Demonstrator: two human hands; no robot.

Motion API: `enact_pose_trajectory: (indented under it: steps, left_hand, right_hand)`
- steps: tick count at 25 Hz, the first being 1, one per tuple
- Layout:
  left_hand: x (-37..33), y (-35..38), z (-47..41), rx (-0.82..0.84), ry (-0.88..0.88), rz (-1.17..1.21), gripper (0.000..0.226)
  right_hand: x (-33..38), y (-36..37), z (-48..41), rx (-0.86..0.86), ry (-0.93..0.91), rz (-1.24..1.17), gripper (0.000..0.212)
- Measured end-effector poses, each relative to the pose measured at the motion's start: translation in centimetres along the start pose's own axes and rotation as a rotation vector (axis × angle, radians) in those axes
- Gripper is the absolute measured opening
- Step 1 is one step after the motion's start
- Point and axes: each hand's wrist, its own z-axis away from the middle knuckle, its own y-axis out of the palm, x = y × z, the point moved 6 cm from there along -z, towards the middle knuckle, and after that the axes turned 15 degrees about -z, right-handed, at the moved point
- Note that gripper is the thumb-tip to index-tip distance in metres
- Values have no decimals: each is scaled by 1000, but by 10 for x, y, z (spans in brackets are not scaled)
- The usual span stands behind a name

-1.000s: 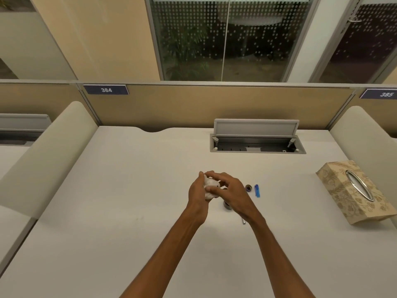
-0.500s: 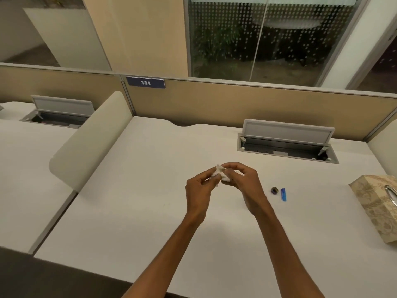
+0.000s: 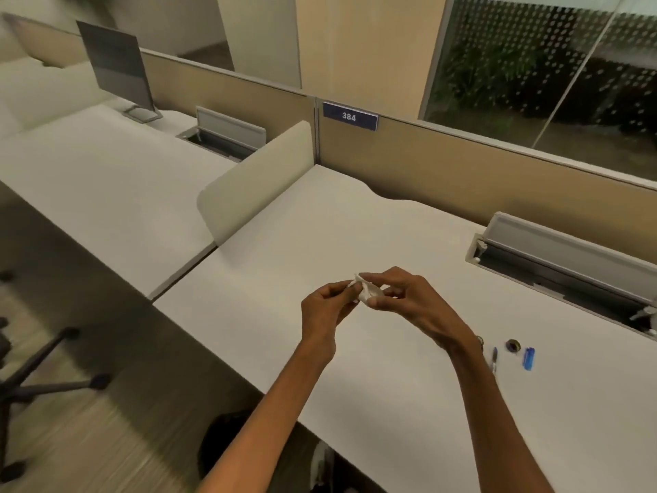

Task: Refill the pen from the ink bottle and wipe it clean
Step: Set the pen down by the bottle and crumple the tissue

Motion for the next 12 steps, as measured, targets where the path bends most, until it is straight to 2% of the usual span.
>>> enact_pose_trajectory:
  steps: [2, 7, 10, 12]
  left_hand:
    - [2, -21, 13, -65, 14, 16, 13]
    - [-12, -75, 40, -144, 139, -77, 20]
    - [-18, -104, 51, -110, 177, -172, 20]
    - [-19, -127, 57, -156, 189, -316, 24]
  right_hand:
    - [-1, 22, -5, 30, -7, -44, 39]
    - [0, 81, -22, -46, -23, -225, 21]
    - [-8, 119, -34, -105, -4, -279, 25]
    - [-12, 147, -43, -86, 8, -268, 28]
